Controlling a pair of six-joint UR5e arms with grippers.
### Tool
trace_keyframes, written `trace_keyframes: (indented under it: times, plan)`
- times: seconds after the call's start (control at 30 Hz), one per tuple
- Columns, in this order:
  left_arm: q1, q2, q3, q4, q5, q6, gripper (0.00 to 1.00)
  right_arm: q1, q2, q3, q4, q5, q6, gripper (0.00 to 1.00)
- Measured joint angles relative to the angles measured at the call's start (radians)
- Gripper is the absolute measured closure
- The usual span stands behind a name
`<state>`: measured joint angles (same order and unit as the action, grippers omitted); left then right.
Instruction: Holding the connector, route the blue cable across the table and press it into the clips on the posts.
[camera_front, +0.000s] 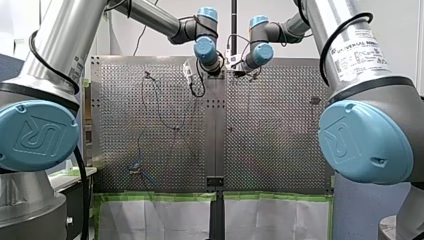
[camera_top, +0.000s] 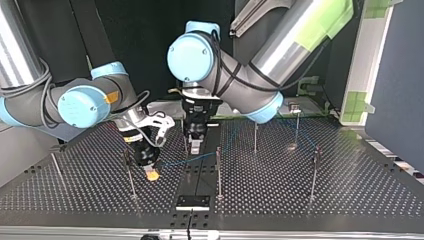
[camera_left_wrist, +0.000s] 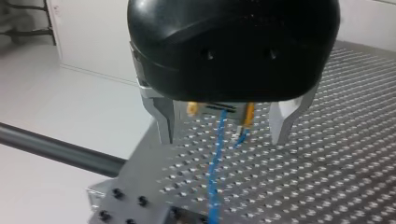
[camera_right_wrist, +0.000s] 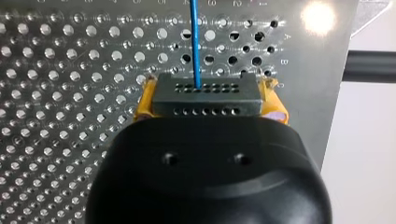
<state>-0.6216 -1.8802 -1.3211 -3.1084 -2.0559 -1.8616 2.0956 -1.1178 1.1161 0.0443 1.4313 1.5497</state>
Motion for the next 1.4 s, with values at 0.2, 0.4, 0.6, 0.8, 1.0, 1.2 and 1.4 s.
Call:
trace_keyframes:
  times: [0.2,0.4,0.6,0.8,1.0,1.2,1.4]
  plan:
    - [0.003,-0.006,0.038,0.006,0.013,0.004,0.0,-0.001,0.0,0.0,-0.001,0.0,0.0,1.0]
    - [0.0,-0.04,0.042,-0.013,0.02,0.009,0.0,-0.003,0.0,0.0,-0.001,0.0,0.001,1.0]
    - [-0.001,-0.063,0.042,0.0,0.016,0.011,0.0,-0.005,0.0,0.0,-0.002,0.0,0.001,1.0]
    - [0.005,-0.065,0.042,0.043,0.014,0.013,0.0,-0.005,0.0,0.0,-0.003,0.0,0.001,1.0]
    - [0.006,-0.084,0.056,0.072,0.022,0.014,0.0,-0.005,0.0,0.0,-0.003,0.0,0.001,1.0]
    - [0.004,-0.13,0.101,0.054,-0.003,0.022,0.0,-0.005,0.0,0.0,-0.002,-0.001,0.001,1.0]
    - [0.014,-0.168,0.154,0.054,-0.007,0.022,0.0,-0.008,0.0,0.0,-0.003,0.0,0.001,1.0]
